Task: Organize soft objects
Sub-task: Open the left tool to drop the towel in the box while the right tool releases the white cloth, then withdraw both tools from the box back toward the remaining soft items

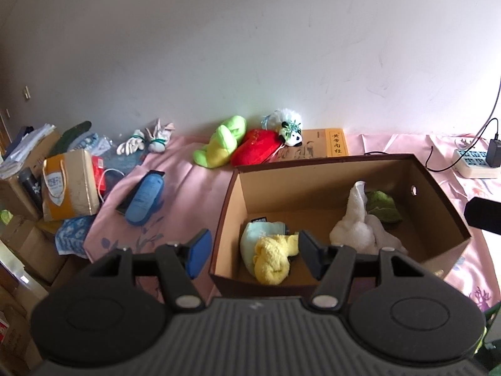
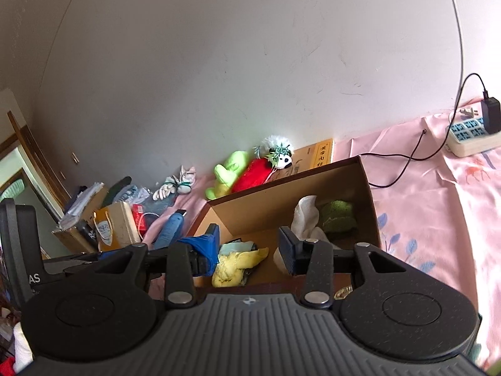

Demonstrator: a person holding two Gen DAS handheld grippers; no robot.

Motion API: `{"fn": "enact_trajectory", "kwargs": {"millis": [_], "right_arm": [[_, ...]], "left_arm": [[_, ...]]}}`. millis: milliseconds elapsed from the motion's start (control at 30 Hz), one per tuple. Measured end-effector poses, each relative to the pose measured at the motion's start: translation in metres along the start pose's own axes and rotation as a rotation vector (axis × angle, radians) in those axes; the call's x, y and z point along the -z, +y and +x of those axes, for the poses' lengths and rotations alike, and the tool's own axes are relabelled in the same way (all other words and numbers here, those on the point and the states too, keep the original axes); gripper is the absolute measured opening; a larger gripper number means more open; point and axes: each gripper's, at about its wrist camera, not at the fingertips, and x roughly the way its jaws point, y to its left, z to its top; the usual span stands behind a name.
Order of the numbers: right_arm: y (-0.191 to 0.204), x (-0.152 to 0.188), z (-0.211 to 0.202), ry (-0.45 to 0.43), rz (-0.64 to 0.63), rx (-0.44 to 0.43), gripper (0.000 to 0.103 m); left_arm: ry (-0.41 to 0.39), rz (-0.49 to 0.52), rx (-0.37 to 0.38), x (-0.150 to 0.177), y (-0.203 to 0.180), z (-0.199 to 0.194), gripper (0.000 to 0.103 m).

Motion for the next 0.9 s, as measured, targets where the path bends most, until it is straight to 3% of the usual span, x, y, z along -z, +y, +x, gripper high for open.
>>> {"fn": "enact_trajectory", "kwargs": {"millis": [500,900], "right_arm": [[0.001,0.033,-0.048,-0.035,0.051,-0.017,0.026],[0.007,0.062,-0.069,-0.023,-0.001,0.016,0.026]], "left_arm": [[-0.007,0.007,-0.005,0.027,-0.005,-0.047,0.063],[0.002,0.008,0.02,0.052,-0.008,-0.061,0.063]]}}
